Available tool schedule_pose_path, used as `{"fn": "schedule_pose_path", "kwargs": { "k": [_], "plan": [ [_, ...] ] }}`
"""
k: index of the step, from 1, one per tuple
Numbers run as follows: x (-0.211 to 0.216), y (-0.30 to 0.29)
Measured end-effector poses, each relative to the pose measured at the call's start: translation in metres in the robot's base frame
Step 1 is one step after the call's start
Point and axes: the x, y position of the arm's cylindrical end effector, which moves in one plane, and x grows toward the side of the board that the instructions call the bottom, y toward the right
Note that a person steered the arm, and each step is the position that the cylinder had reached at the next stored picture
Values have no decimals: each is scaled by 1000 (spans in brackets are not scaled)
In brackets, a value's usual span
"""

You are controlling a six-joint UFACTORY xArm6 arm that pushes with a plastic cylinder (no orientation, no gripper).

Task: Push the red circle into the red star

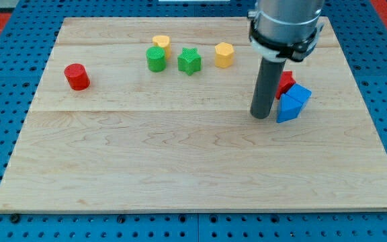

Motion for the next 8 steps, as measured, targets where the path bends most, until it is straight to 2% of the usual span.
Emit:
{"fn": "schedule_pose_path", "kwargs": {
  "k": [1,2,3,4,5,6,7,8],
  "plan": [
    [0,47],
    [-9,58],
    [-8,9],
    [-21,-130],
    [-26,-297],
    [-50,-408],
    [-98,-352],
    [-109,-266]
  ]
}}
